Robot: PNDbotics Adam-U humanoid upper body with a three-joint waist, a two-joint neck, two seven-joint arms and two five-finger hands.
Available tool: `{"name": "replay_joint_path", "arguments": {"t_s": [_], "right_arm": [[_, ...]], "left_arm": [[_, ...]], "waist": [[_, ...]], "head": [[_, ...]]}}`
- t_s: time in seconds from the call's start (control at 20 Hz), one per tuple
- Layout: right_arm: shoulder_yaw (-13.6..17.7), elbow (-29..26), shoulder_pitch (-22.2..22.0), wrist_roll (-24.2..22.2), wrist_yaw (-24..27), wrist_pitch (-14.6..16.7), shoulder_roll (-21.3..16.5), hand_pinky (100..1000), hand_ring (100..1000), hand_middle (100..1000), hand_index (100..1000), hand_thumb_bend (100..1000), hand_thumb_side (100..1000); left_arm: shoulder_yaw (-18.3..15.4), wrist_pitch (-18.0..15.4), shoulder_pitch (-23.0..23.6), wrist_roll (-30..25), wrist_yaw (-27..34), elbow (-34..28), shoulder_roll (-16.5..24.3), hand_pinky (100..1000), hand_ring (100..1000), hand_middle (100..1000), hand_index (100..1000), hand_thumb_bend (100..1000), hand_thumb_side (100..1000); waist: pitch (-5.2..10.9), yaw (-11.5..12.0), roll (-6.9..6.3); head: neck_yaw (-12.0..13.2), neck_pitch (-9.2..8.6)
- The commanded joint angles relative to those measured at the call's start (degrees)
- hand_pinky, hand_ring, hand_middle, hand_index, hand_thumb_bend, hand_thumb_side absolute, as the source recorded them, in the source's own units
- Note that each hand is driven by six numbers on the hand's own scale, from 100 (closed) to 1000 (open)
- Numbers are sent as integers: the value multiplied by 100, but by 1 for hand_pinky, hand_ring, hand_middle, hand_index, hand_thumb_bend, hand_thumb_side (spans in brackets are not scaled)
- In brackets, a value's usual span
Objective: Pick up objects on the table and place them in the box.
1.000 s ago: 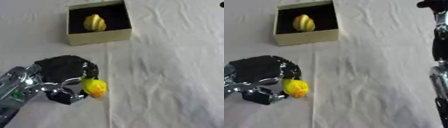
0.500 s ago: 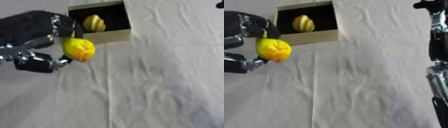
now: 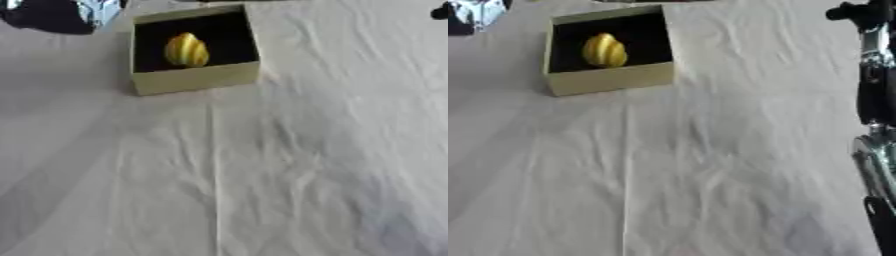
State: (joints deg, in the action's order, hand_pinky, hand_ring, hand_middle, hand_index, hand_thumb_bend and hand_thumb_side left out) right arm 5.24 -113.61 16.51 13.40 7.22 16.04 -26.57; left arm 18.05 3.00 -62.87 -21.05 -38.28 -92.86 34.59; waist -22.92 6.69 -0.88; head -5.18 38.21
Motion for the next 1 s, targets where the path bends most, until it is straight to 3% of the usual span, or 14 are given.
{"name": "replay_joint_path", "arguments": {"t_s": [0.05,0.2,0.4,0.7,1.0], "right_arm": [[28,-98,106,-9,33,72,-195,858,645,690,777,100,578],[19,-98,158,-26,52,112,-200,858,645,690,777,100,575],[18,-98,244,-34,71,158,-221,857,645,690,777,100,562],[10,-98,330,-32,109,187,-238,857,645,690,777,100,564],[-1,-98,319,-40,131,139,-179,858,645,690,776,100,576]], "left_arm": [[-139,-286,-344,337,-557,1106,-345,726,756,680,717,100,100],[-230,-648,-531,662,-1075,2046,-709,728,757,682,720,100,100],[-340,-1116,-613,978,-1379,2784,-1030,731,758,683,724,100,100],[-413,-1809,-617,1033,-1342,3340,-1230,736,762,689,730,100,100],[-496,-2033,-617,1013,-1507,3645,-1313,739,765,692,742,100,100]], "waist": [[104,-33,32],[77,-82,75],[36,-134,113],[0,-186,113],[-9,-230,87]], "head": [[58,-91],[142,-122],[306,-163],[382,-148],[397,-162]]}}
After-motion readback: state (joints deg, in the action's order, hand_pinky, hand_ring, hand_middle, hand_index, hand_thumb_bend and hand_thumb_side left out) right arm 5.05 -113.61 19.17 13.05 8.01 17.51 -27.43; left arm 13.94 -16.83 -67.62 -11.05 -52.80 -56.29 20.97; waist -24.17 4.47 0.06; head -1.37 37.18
